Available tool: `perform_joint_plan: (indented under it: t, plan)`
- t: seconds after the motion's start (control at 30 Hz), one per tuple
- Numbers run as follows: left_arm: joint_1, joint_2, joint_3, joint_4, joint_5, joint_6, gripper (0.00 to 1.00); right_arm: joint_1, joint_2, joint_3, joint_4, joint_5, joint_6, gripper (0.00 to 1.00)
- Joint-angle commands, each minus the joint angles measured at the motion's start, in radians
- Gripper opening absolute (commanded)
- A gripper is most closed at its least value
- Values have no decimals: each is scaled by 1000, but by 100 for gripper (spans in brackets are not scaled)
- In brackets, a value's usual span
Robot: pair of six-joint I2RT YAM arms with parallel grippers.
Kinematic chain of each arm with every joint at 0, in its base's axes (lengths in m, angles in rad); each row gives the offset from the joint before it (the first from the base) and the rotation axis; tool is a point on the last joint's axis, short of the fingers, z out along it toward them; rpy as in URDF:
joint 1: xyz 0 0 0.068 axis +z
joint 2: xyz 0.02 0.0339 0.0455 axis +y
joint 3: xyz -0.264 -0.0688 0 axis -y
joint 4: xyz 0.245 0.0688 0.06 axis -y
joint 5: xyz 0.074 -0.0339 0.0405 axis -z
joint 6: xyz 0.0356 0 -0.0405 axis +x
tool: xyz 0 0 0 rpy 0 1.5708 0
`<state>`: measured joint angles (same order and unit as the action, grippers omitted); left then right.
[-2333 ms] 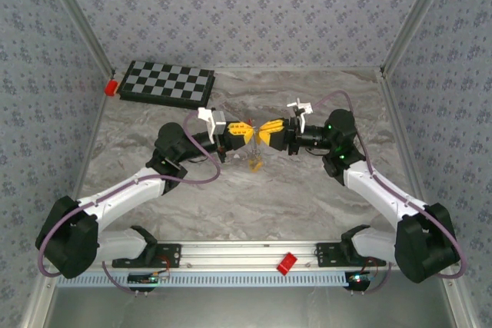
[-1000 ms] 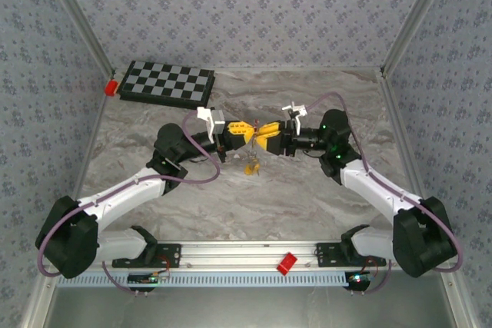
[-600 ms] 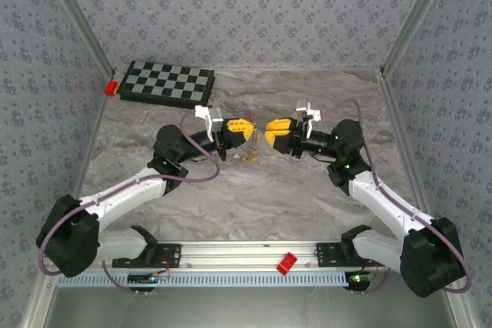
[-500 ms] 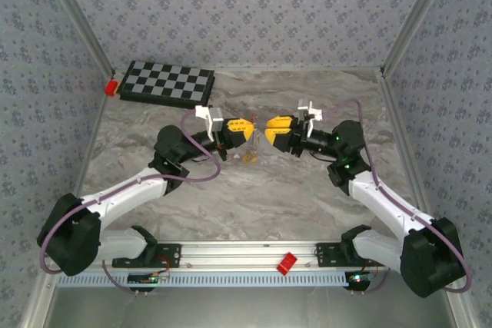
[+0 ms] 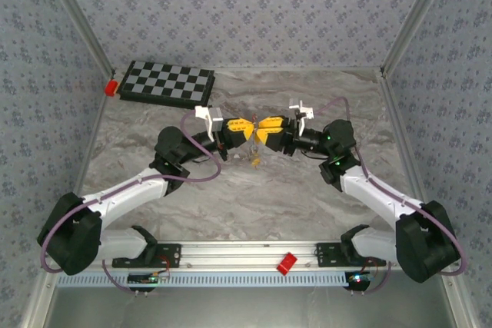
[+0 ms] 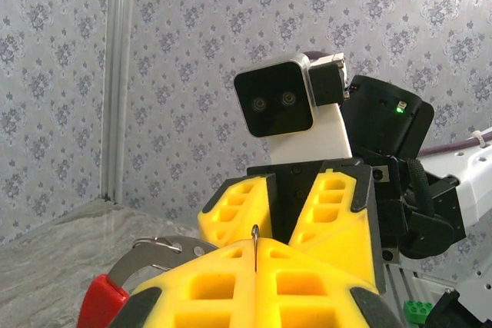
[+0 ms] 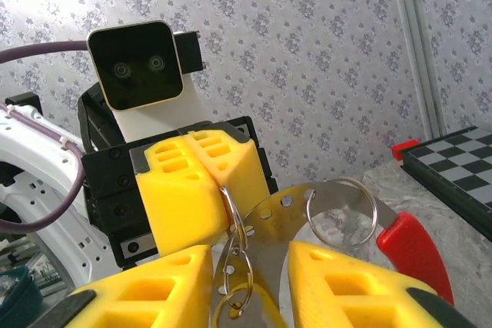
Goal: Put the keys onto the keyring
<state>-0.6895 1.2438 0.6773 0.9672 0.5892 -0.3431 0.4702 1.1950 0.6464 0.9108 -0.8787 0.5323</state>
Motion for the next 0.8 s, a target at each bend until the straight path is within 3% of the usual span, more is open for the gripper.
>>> perform_joint_plan:
  t: [0.0, 0.57, 0.67, 0.77]
  plan:
    - [-7, -6, 2, 69, -3, -14, 0, 6, 6, 37, 51, -16, 15, 29]
    - [-7, -3, 4, 66, 5, -12, 0, 17, 51, 59, 97, -30, 58, 22]
    - [-7, -2, 5, 63, 4, -9, 0, 20, 62, 65, 99, -39, 63, 19]
    - [-7, -1, 4, 59, 4, -8, 0, 21, 66, 68, 97, -41, 65, 10]
